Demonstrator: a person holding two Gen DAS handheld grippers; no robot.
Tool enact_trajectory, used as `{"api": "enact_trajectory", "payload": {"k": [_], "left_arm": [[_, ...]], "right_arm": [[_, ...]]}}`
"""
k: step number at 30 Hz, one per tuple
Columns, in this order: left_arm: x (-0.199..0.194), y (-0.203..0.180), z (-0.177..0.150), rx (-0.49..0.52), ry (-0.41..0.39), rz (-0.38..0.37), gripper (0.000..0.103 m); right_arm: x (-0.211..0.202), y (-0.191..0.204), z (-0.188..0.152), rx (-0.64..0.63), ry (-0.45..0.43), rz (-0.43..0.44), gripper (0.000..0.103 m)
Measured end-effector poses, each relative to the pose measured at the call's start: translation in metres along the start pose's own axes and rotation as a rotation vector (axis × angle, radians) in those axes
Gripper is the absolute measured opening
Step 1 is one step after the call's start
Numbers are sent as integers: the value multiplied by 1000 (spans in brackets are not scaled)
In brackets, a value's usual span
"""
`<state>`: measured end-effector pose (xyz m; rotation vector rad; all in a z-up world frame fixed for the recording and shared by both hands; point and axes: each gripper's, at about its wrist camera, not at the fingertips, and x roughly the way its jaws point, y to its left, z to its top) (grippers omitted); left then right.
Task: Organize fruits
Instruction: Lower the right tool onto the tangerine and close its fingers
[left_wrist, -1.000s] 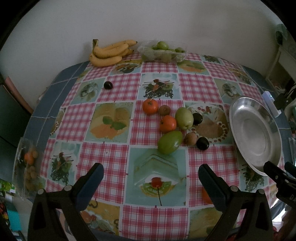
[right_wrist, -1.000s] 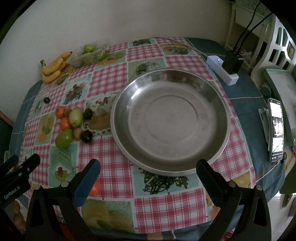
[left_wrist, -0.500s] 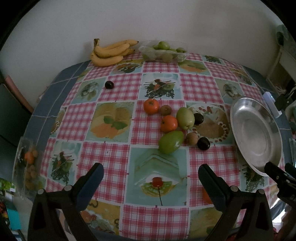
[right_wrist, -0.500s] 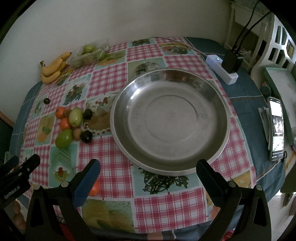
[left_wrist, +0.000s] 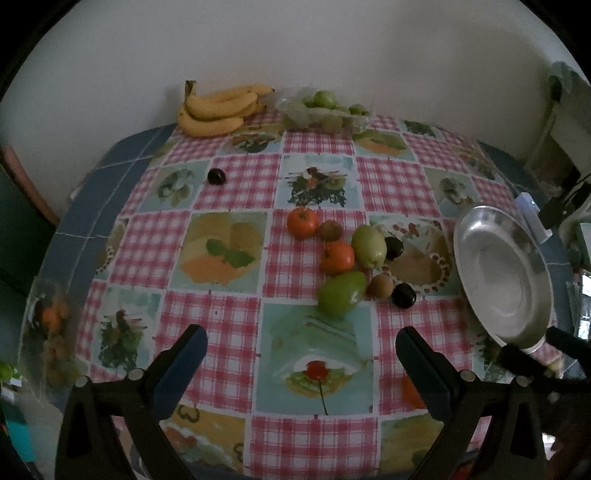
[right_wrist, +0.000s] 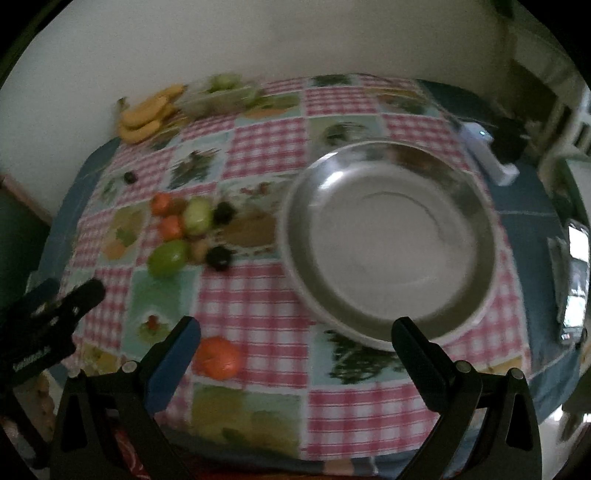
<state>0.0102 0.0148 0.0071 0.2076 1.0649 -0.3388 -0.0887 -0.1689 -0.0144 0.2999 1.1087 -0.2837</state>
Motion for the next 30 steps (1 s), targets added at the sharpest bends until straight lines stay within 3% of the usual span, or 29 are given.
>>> {"api": "enact_trajectory", "payload": {"k": [6,14,24,26,30], "left_arm": [[2,12,3,-14,16,23,103],[28,28,-2,-33,168,15,103],[47,29,-14,-35,252,-5,103],[50,30,-15,-41,261,-10,103],[52,28,-16,-44,273,-30,102]], "right_arm": [[14,24,-4,-38,73,22,103],[42,41,-7,-40,191,44,103],[74,63,-14,-75,302,45,102],[79,66,-15,-79,307,29,99],[87,69,-15,-70,320,28,79]]}}
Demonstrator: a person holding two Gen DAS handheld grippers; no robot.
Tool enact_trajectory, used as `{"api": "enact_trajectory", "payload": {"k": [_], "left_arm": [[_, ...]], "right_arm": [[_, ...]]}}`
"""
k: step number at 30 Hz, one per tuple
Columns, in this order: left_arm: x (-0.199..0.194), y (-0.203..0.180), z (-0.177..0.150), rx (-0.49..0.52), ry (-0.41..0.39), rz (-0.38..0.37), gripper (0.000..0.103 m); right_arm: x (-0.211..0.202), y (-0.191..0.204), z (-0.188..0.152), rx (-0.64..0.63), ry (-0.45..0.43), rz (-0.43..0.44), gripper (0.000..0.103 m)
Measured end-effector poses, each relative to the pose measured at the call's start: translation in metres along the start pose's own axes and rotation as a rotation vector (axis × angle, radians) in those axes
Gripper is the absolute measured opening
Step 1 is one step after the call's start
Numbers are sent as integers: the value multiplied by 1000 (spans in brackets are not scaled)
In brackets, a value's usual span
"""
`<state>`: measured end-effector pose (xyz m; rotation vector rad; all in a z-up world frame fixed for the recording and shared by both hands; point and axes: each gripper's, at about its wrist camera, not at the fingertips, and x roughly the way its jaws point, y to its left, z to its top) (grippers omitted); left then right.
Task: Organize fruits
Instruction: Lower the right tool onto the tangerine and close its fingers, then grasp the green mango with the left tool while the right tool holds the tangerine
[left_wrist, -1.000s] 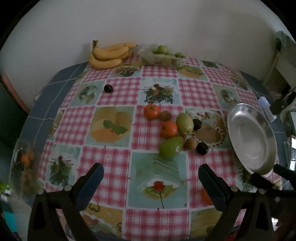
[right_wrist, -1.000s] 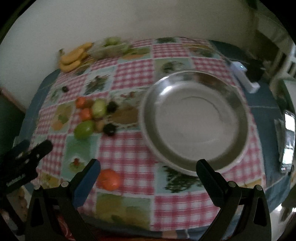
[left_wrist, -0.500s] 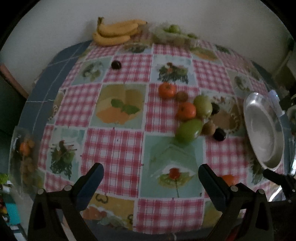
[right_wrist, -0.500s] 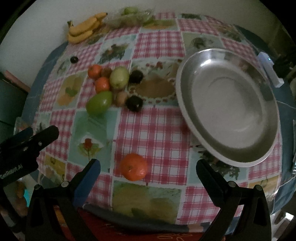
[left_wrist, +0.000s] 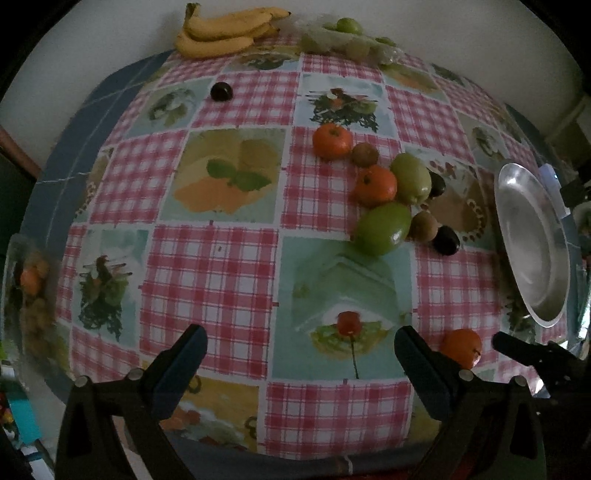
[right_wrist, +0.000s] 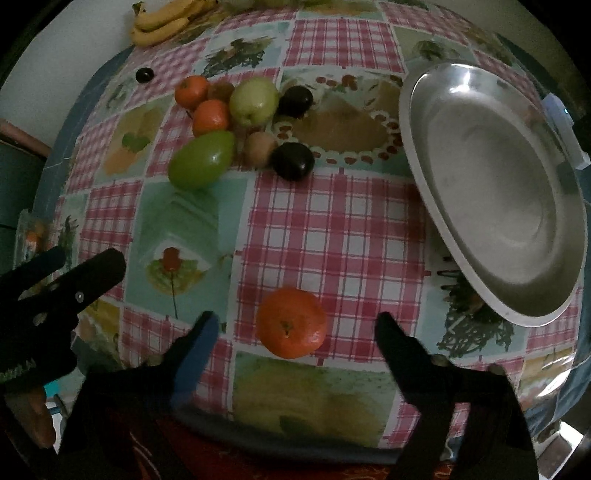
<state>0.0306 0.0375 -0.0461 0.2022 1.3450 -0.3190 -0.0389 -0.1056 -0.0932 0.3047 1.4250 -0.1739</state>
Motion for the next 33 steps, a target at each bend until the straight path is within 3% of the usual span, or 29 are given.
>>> {"api": "enact_trajectory", "payload": {"k": [9,16,33], "left_arm": [[1,-1,4,-15,15,-19,102],[1,-1,4,-14,17,-16,101],[-6,-5,23,-60,23,-32,101]], "right_arm": [[12,2,-1,6,19,17,53],[21,5,4,18,30,16,43],[10,-12,4,25,-6,51,41]]}}
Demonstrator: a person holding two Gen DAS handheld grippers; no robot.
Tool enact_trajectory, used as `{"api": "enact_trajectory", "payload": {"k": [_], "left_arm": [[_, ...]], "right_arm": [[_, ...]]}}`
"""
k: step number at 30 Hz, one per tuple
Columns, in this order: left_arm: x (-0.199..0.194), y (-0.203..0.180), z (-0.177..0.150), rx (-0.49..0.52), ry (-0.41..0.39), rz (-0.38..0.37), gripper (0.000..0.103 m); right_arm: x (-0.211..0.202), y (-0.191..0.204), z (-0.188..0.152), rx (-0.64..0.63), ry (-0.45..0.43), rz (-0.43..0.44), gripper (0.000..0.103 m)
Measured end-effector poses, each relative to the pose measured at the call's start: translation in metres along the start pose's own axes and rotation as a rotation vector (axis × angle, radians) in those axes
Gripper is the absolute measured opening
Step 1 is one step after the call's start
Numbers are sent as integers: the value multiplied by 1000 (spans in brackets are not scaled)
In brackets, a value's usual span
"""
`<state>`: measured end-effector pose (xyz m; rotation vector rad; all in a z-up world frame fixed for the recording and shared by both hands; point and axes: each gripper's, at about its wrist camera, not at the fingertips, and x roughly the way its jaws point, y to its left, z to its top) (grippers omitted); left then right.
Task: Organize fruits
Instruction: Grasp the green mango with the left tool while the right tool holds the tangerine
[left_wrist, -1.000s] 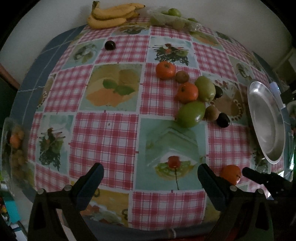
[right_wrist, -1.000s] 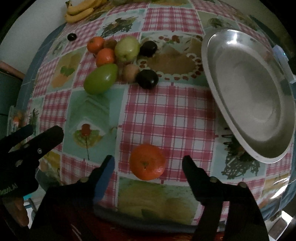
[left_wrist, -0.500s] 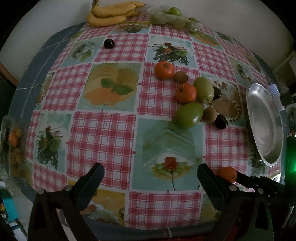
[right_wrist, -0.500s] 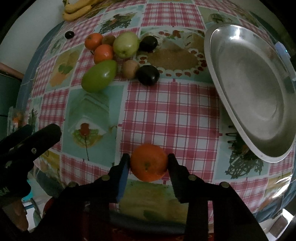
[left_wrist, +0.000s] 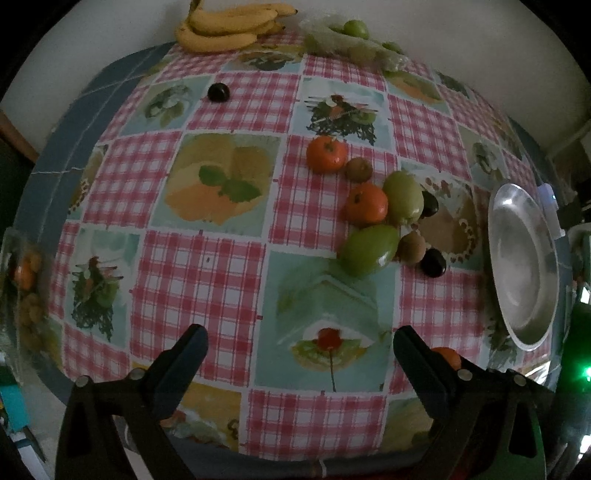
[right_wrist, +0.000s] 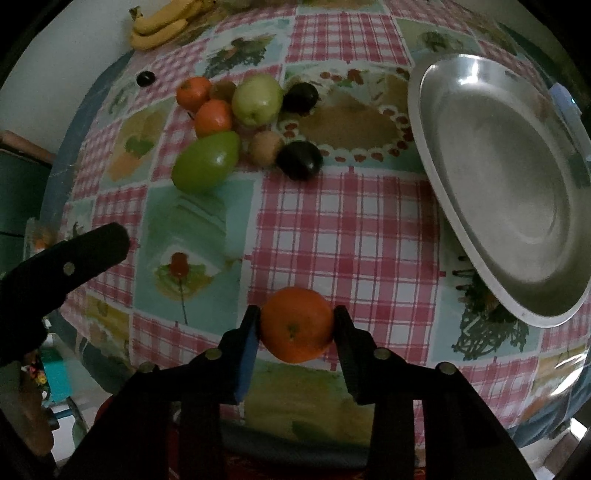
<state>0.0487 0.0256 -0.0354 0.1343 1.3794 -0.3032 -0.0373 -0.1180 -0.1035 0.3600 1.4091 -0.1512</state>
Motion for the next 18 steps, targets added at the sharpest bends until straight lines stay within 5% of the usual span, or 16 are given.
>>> {"api": "enact_trajectory", "payload": {"k": [18], "left_arm": [[26,-30,40,-128,52,-31,95]], "right_arm": [[-47,-24,39,83,-151,-18,41]]}}
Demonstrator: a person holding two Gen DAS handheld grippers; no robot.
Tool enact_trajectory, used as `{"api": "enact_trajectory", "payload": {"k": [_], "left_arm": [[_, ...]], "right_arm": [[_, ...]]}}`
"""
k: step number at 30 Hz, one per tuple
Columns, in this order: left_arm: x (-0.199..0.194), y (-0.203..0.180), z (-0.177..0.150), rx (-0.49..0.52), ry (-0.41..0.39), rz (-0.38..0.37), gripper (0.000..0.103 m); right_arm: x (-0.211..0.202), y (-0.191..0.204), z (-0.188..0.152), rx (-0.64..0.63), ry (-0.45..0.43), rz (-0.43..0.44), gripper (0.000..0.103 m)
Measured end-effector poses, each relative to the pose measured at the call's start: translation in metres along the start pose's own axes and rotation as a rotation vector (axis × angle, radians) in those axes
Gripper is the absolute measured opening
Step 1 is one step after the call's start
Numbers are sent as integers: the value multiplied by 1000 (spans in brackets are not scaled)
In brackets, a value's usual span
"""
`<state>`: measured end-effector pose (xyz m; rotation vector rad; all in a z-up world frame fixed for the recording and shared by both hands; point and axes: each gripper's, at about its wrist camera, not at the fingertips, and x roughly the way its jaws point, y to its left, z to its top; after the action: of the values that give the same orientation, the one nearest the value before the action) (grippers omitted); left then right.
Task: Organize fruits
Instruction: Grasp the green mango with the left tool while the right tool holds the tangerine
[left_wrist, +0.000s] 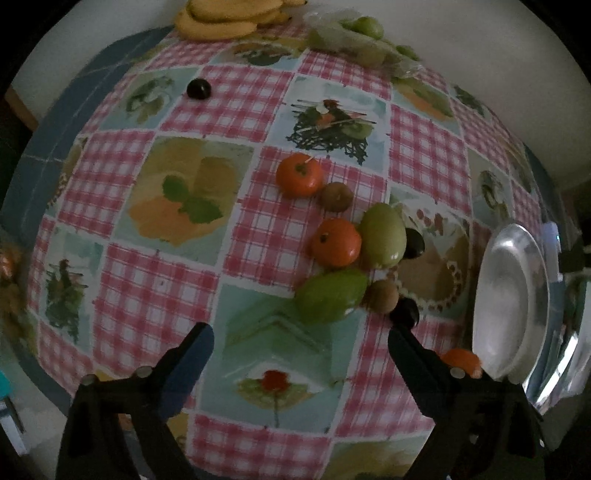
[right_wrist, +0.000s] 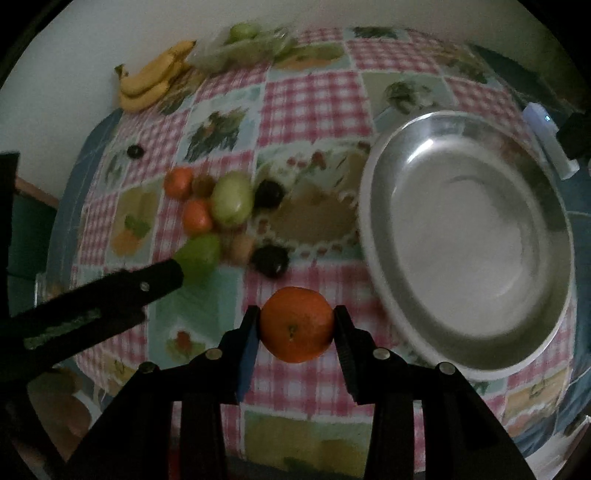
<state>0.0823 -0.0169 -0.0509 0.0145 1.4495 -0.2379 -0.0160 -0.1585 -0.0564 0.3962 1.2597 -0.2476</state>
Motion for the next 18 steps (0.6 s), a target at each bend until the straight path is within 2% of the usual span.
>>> {"api": "enact_trajectory", "payload": {"k": [3,8,12,15,18], "left_arm": [[8,-4,7,-47,5,-15,91],[21,-11,17,-76,4,25,85],[31,-11,22,-120,13,17,81],[38,-14,23,-118,16,39,79],[47,-15,26,-144,28,32,73]], "right_arm": [[-7,-5,12,16,-34,-13,41],[-14,-13,27,24,-77,-33,41],[-13,-18,35,41,-88,-21,41],[-13,-19,39,45,-95,-12,41],[-15,-20,39,45,-96,8,41]]}}
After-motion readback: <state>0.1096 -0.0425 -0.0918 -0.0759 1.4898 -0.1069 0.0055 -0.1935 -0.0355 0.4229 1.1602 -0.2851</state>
